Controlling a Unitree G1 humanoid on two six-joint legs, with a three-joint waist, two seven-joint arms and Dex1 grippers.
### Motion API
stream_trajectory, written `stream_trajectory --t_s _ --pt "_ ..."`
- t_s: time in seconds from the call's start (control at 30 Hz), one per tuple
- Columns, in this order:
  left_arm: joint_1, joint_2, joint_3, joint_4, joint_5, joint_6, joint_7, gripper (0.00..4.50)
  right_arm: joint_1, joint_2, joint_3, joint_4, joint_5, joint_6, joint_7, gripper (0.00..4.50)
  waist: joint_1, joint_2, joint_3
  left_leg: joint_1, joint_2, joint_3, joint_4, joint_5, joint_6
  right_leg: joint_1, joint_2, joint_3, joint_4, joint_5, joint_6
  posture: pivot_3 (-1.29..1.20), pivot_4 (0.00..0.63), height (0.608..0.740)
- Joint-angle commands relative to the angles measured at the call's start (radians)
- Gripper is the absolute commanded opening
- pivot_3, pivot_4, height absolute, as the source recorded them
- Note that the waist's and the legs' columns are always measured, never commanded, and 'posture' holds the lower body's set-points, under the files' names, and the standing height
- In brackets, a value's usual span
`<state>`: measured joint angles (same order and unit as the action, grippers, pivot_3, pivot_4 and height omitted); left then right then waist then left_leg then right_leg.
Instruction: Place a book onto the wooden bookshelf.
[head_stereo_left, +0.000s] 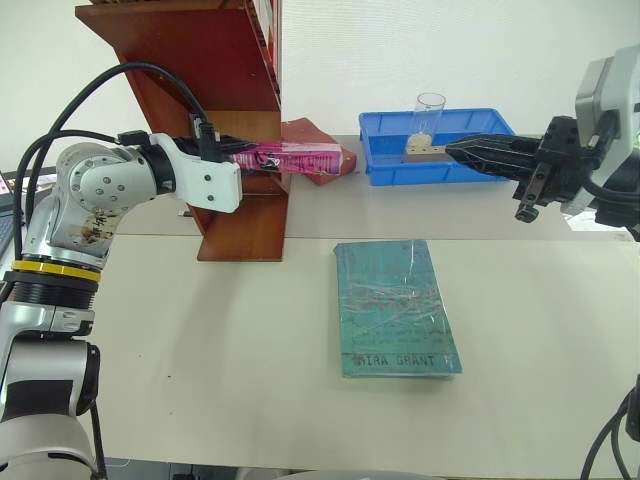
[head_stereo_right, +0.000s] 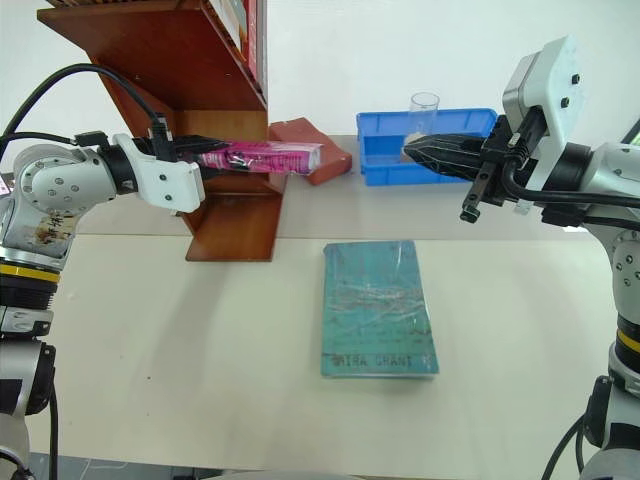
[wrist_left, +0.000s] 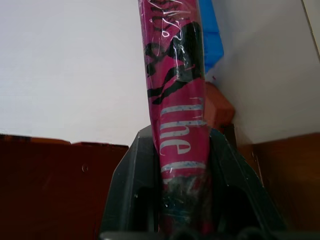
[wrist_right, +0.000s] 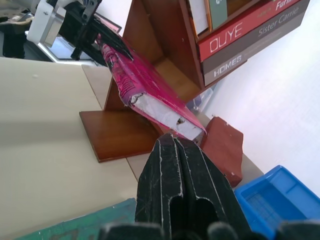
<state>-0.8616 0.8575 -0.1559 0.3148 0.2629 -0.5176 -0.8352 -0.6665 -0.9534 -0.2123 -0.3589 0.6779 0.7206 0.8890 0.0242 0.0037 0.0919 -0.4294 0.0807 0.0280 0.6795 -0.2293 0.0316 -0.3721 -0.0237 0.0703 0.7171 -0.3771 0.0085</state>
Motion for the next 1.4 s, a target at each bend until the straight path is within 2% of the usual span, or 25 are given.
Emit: stream_trajectory --t_s 0.03,0.57,0.63,0.67,0.83,1.03,1.13,1.3,1.4 --pt "0.016 0.033 0.039 -0.023 -0.028 0.064 -0.015 0.64 -0.053 0.006 -0.005 0.008 -0.01 -0.038 -0.001 0.0 -0.003 0.0 0.0 0.0 0.0 0.0 0.0 0.0 0.0 0.0 0.0 0.0 0.0 0.0 0.0 0.0 0.15 0.637" --pt "0.023 0.079 0.071 0.036 -0.071 0.128 -0.027 0.64 -0.046 0.03 0.006 0.008 -0.027 -0.05 0.005 0.0 -0.013 0.001 0.0 0.002 0.003 0.001 -0.002 0.0 0.0 0.0 0.002 -0.001 0.002 0.0 0.0 0.0 0.15 0.637" --pt "0.028 0.076 0.082 0.032 -0.103 0.155 -0.042 1.74 -0.041 0.031 0.005 0.007 -0.028 -0.051 0.006 0.0 -0.014 0.001 0.0 0.003 0.003 0.001 -0.002 0.0 0.0 0.0 0.002 -0.001 0.002 0.0 0.0 0.0 0.15 0.637" --pt "0.031 0.078 0.083 0.026 -0.117 0.17 -0.057 2.06 -0.038 0.031 0.003 0.007 -0.028 -0.053 0.008 0.0 -0.014 0.001 0.0 0.003 0.004 0.001 -0.002 0.0 0.0 0.0 0.002 -0.001 0.002 0.0 0.0 0.0 0.15 0.637" --pt "0.043 0.098 0.1 0.001 -0.137 0.177 -0.08 4.46 -0.027 0.027 -0.002 0.018 -0.032 -0.065 0.018 0.0 -0.012 0.001 -0.001 0.003 0.004 0.002 -0.002 0.0 0.0 0.0 0.002 -0.002 0.002 0.0 0.0 0.0 0.15 0.637" --pt "0.105 0.151 0.177 -0.079 -0.22 0.222 -0.115 4.46 -0.023 0.024 -0.002 0.031 -0.044 -0.08 0.032 0.0 -0.012 0.002 -0.001 0.004 0.004 0.002 -0.002 0.0 0.0 -0.003 0.002 -0.002 0.002 0.0 -0.001 0.0 0.15 0.637" --pt "0.135 0.163 0.253 -0.137 -0.313 0.327 -0.127 4.46 -0.026 0.022 0.0 0.042 -0.05 -0.089 0.04 0.0 -0.012 0.002 -0.002 0.004 0.004 0.002 -0.002 0.0 0.0 -0.004 0.002 -0.002 0.002 0.0 -0.001 0.0 0.15 0.637" --pt "0.282 0.203 0.427 -0.375 -0.613 0.847 -0.173 4.46 -0.008 -0.034 0.025 0.095 -0.11 -0.153 0.129 0.0 -0.014 0.001 -0.001 0.004 0.004 0.002 -0.002 0.0 0.0 -0.005 0.002 -0.002 0.002 0.0 0.0 0.0 0.15 0.637" --pt "0.44 0.22 0.513 -0.549 -0.756 1.047 -0.21 4.46 0.009 -0.089 0.047 0.136 -0.142 -0.198 0.217 0.0 -0.014 0.0 0.0 0.006 0.004 0.003 -0.003 0.0 0.0 -0.004 0.001 -0.003 0.002 -0.001 0.001 0.0 0.15 0.637"
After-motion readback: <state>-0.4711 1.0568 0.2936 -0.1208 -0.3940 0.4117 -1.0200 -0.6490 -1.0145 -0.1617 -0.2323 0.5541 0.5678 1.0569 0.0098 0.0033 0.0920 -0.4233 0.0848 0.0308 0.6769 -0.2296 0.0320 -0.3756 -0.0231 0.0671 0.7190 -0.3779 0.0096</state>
